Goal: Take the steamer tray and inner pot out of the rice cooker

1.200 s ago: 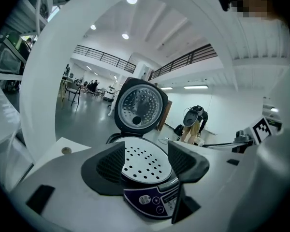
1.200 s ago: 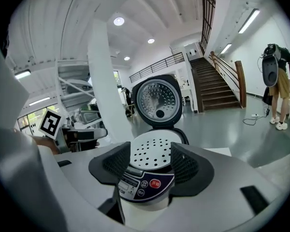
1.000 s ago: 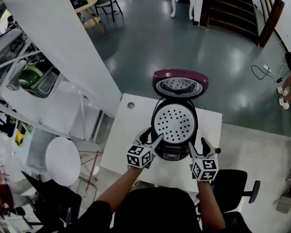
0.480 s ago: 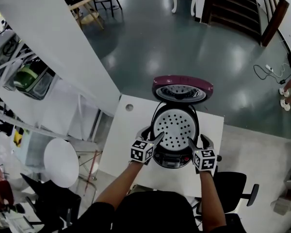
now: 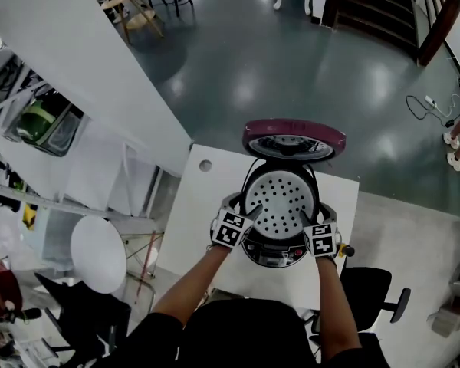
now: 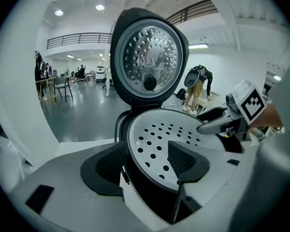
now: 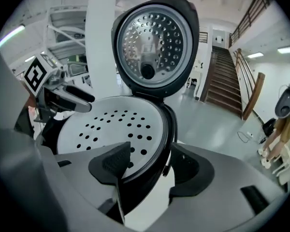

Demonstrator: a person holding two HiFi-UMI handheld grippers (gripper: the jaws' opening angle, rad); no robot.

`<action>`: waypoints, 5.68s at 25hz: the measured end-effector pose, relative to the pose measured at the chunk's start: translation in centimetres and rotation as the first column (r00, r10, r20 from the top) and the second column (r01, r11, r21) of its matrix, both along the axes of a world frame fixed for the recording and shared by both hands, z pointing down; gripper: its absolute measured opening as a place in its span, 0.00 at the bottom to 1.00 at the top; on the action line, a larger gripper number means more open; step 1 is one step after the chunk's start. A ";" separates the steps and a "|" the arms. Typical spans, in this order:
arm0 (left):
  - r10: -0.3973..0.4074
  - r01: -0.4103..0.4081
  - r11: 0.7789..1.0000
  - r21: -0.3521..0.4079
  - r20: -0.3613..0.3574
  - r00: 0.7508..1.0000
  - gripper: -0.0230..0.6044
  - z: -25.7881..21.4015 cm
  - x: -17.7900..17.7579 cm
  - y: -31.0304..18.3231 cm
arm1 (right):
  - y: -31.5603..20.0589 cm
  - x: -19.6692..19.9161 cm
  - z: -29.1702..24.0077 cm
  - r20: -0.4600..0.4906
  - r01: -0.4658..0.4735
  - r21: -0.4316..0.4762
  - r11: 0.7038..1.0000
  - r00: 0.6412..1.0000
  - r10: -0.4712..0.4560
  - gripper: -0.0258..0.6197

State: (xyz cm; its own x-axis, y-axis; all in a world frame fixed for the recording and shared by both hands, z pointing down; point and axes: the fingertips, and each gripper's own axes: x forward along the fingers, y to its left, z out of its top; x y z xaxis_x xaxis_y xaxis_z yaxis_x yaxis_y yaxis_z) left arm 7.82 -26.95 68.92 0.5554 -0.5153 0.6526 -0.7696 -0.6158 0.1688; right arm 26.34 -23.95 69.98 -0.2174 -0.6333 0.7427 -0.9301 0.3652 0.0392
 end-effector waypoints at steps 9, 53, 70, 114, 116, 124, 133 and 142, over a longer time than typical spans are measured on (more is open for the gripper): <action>0.029 -0.028 1.000 -0.011 0.057 0.998 0.44 0.9 0.2 -0.3 | -1.0 0.0 0.8 -0.145 0.057 0.008 0.998 0.988 -0.055 0.39; -0.078 0.055 0.987 0.150 0.154 0.985 0.04 -3.1 -0.8 1.9 | -0.8 0.4 -9.2 0.031 -0.133 0.323 0.937 0.991 0.130 0.10; -0.110 0.105 0.994 0.043 0.146 0.983 0.21 -1.0 -0.5 -0.7 | 0.4 -0.2 -10.3 0.084 -0.102 0.401 0.911 0.994 0.074 0.10; -0.495 0.505 0.824 0.255 -0.109 0.862 0.09 -13.7 -24.8 3.6 | -0.2 -21.8 -16.1 0.290 -0.038 0.415 0.909 0.952 -0.093 0.08; -0.507 0.518 0.820 0.242 -0.114 0.855 0.09 -13.1 -27.1 3.6 | -0.3 -24.1 -15.5 0.285 -0.025 0.400 0.916 0.954 -0.098 0.08; -0.492 0.508 0.843 0.179 -0.125 0.861 0.09 -9.4 -32.9 1.9 | -1.7 -29.9 -11.2 0.222 -0.009 0.318 0.948 0.973 -0.065 0.08; -0.432 0.439 0.897 0.045 -0.108 0.895 0.08 -2.2 -34.7 0.1 | -2.4 -31.9 -4.3 0.134 -0.023 0.192 0.981 0.991 -0.003 0.08; -0.302 0.299 0.950 -0.094 -0.026 0.953 0.08 6.0 -33.2 -1.7 | -1.2 -30.7 5.4 0.122 -0.139 -0.010 0.990 0.983 0.139 0.09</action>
State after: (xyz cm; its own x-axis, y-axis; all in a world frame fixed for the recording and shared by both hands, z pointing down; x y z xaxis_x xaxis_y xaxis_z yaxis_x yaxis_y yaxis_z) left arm -25.43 -28.66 74.95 0.4101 -0.6037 0.6836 -0.9083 -0.3382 0.2462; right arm -4.37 -25.17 75.39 -0.2160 -0.6630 0.7168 -0.9697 0.2317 -0.0780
